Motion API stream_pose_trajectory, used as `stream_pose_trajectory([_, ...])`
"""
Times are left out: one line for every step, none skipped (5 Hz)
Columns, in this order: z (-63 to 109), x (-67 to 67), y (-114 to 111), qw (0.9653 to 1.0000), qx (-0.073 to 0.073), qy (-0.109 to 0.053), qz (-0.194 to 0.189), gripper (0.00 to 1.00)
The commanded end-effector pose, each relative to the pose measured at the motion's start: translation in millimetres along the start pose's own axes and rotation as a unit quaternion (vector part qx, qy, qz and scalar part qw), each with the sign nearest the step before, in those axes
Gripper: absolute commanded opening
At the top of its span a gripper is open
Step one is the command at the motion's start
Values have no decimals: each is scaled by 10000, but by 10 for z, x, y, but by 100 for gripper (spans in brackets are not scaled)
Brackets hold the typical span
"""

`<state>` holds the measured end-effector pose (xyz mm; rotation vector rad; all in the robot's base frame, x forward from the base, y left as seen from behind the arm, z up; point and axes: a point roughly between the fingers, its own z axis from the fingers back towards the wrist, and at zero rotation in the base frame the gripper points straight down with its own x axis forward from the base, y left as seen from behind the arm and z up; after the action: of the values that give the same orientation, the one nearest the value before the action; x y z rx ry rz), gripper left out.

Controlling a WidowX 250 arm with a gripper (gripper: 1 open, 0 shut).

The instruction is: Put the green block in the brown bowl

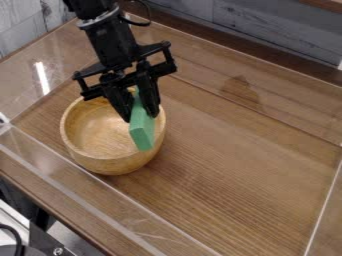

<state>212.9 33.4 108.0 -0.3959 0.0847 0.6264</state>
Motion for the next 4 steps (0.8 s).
stream_pose_trajectory([92, 45, -11, 9998, -88, -90, -121, 0])
stream_pose_trajectory([103, 44, -15, 9997, -113, -26, -192, 0])
stream_pose_trajectory([118, 41, -23, 9995, -138, 40, -267, 0])
stream_pose_trajectory([128, 43, -25, 9993, -161, 102, -335, 0])
